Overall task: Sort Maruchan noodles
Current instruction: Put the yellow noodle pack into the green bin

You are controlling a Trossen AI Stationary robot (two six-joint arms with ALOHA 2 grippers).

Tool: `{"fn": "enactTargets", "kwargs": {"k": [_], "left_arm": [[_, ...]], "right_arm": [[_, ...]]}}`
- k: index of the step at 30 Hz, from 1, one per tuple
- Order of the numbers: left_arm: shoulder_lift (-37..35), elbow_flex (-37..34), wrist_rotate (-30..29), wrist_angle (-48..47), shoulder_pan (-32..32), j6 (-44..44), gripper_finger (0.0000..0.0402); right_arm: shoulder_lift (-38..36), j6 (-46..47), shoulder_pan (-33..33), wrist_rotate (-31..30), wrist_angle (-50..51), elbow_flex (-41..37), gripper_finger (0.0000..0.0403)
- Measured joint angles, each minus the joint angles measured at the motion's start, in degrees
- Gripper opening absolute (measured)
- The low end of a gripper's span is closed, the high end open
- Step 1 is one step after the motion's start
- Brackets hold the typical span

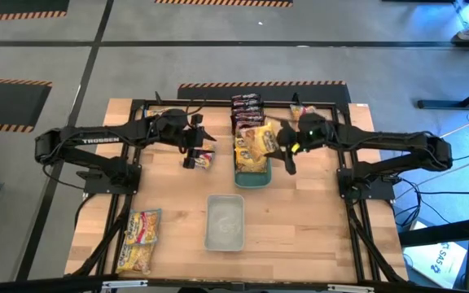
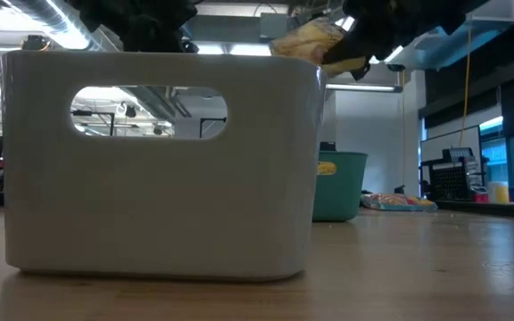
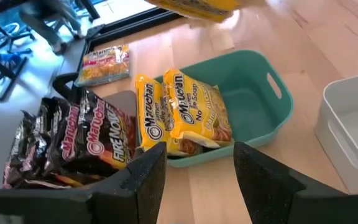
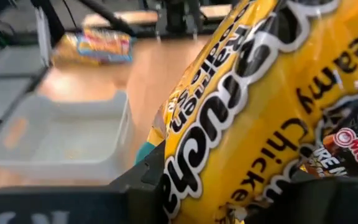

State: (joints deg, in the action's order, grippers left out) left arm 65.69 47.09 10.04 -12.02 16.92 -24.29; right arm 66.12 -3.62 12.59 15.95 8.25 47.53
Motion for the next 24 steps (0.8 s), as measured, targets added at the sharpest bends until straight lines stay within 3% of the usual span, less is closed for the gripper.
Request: {"fn": "enactTargets", "kwargs": {"k": [7,19,24], "left_arm": [[0.0,0.0,0.2,0.0,0.1,0.3,0.0181],[0.0,0.0,0.0,0.1,0.1,0.2,0.0181],[0.0,0.0,0.0,0.0,0.1,0.1,0.0181]], "right_arm": [[3.5,-4.1,-5.2,-8.1,11.2,3.9,0.0122],[24.2,-18.0,-7.4,-14.7,37.7,23.5,0.0122],[29.8,-22.0,-7.4,-14.6,40.8,27.1,0.0122]]}}
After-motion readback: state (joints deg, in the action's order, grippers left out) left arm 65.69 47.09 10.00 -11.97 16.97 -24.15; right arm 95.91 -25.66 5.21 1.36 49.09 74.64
